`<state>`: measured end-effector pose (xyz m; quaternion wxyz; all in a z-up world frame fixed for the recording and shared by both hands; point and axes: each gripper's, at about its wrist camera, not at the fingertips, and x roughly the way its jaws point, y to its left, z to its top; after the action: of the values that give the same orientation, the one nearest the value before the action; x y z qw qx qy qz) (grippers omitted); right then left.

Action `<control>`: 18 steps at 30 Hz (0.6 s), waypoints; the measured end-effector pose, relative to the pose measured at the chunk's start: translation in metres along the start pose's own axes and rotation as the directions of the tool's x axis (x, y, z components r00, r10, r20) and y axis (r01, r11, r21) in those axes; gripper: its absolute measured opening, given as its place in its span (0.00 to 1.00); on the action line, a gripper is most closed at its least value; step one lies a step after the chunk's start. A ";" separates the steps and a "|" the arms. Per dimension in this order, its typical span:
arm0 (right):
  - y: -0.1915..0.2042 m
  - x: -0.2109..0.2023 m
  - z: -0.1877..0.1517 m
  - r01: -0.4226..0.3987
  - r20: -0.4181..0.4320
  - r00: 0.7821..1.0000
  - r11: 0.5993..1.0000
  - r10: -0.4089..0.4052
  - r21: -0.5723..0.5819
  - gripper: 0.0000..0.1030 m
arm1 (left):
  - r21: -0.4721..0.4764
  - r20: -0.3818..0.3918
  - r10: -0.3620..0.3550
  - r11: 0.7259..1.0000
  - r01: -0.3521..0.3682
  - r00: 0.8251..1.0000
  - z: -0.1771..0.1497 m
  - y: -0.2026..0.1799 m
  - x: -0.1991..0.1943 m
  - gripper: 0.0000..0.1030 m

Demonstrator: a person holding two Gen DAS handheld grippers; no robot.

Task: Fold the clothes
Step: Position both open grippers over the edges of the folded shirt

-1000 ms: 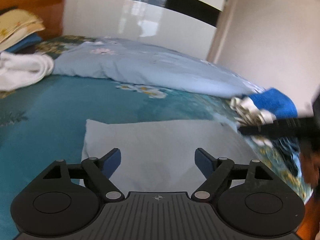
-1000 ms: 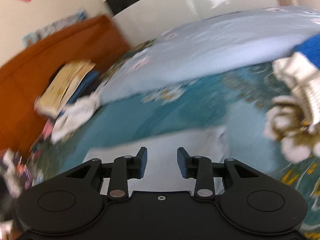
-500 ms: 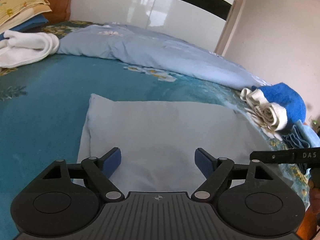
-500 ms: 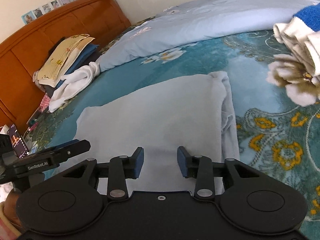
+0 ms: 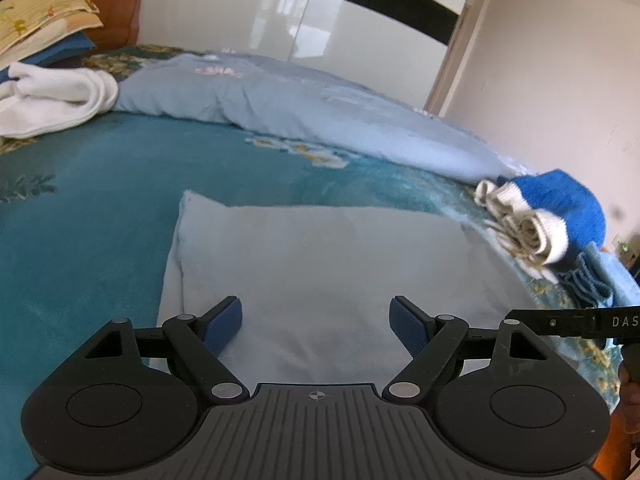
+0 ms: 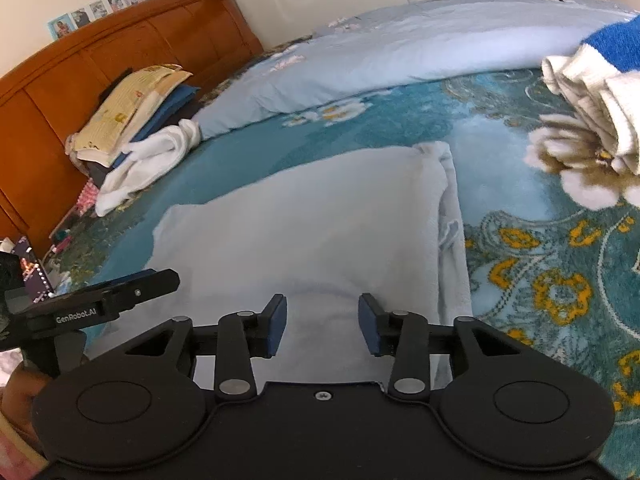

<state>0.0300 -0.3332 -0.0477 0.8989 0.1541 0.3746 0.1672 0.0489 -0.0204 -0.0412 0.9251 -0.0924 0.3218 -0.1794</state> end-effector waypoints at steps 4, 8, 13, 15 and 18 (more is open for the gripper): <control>0.002 -0.012 0.004 -0.024 0.040 0.999 1.000 0.023 0.002 0.47 | 0.003 0.031 -0.005 1.000 0.005 1.000 0.006 -0.003 -0.013 0.78; 0.004 -0.025 0.005 -0.040 0.080 0.996 0.999 0.039 0.007 0.58 | 0.003 0.057 -0.008 1.000 0.008 0.998 0.010 -0.006 -0.023 0.79; 0.003 -0.034 0.002 -0.041 0.108 0.993 0.999 0.039 0.018 0.73 | 0.008 0.072 0.000 1.000 -0.001 0.997 0.011 -0.010 -0.031 0.83; 0.002 -0.037 0.001 -0.043 0.115 0.993 0.999 0.040 0.023 0.78 | 0.009 0.075 0.006 1.000 -0.006 0.997 0.011 -0.010 -0.034 0.92; 0.001 -0.040 -0.002 -0.042 0.128 0.991 0.999 0.038 0.027 0.87 | 0.011 0.081 0.013 1.000 -0.014 0.997 0.011 -0.012 -0.038 0.98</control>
<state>0.0020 -0.3483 -0.0233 0.9151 0.1854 0.3155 0.1695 0.0251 -0.0157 -0.0079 0.9391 -0.0919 0.2834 -0.1711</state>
